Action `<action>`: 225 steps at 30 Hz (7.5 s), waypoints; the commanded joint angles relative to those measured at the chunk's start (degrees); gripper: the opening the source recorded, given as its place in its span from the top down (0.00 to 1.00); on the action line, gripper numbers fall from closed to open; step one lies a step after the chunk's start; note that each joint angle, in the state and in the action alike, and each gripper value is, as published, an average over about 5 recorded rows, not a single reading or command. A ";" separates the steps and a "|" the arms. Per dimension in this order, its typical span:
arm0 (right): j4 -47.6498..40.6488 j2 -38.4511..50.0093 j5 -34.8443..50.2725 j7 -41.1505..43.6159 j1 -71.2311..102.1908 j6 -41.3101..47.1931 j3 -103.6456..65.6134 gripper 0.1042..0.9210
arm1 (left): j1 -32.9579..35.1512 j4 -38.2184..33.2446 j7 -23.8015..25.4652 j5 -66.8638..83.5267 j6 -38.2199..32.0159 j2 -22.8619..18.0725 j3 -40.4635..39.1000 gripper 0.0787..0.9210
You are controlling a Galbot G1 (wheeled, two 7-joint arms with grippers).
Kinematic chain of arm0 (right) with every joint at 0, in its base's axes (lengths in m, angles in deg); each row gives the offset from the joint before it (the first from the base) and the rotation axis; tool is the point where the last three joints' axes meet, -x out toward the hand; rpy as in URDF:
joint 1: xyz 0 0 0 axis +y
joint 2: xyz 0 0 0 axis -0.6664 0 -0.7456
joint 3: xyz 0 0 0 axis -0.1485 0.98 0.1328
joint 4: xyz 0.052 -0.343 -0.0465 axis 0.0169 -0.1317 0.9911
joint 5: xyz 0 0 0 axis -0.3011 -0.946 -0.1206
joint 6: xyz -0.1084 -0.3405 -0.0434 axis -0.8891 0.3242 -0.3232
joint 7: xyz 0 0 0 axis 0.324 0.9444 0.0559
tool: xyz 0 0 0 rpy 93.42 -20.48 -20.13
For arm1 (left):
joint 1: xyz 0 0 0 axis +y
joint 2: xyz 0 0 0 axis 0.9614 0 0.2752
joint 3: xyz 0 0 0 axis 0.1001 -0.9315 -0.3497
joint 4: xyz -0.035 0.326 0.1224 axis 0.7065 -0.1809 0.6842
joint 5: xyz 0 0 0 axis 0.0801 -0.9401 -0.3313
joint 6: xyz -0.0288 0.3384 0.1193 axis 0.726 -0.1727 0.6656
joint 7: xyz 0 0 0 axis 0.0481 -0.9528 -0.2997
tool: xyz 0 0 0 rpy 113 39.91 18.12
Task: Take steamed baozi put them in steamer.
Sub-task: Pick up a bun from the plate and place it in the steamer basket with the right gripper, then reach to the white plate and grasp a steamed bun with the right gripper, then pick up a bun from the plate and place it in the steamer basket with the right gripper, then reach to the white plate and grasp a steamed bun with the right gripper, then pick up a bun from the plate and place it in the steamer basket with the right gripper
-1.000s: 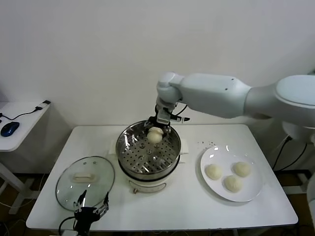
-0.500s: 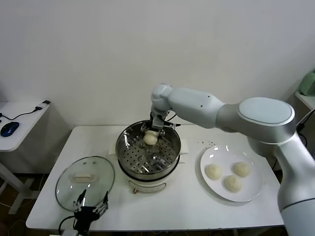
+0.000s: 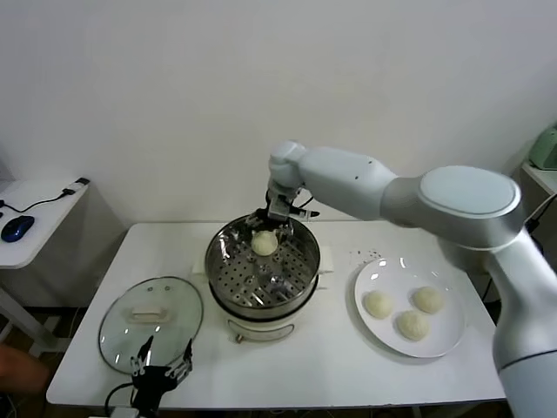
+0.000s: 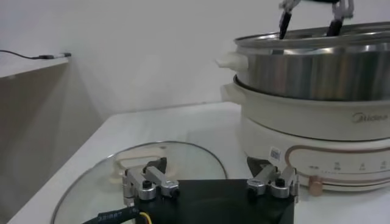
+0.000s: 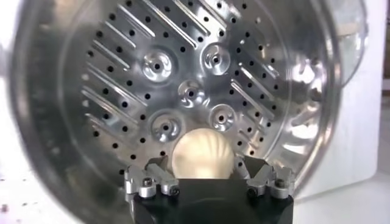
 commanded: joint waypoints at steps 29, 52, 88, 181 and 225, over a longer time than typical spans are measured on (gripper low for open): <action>26.21 41.32 24.58 -11.50 11.87 55.11 8.11 0.12 | 0.71 0.07 -0.02 0.03 0.00 -0.47 0.75 0.12; 19.29 35.15 22.33 -12.75 19.49 56.05 1.10 0.21 | 1.17 0.17 -0.05 0.02 -0.28 -0.41 1.06 0.12; 32.64 2.77 61.43 -18.58 -15.25 66.81 5.93 0.32 | 0.15 -2.12 0.14 -0.25 0.67 -0.01 -0.35 0.12; 25.67 47.33 12.44 -8.83 21.39 54.13 -2.15 0.12 | 0.15 -1.61 -0.01 -0.24 0.55 -0.82 1.27 0.12; 41.74 11.01 11.10 6.31 -21.03 20.67 5.02 0.29 | 0.60 -3.69 -0.08 -0.46 1.28 -0.73 0.66 0.12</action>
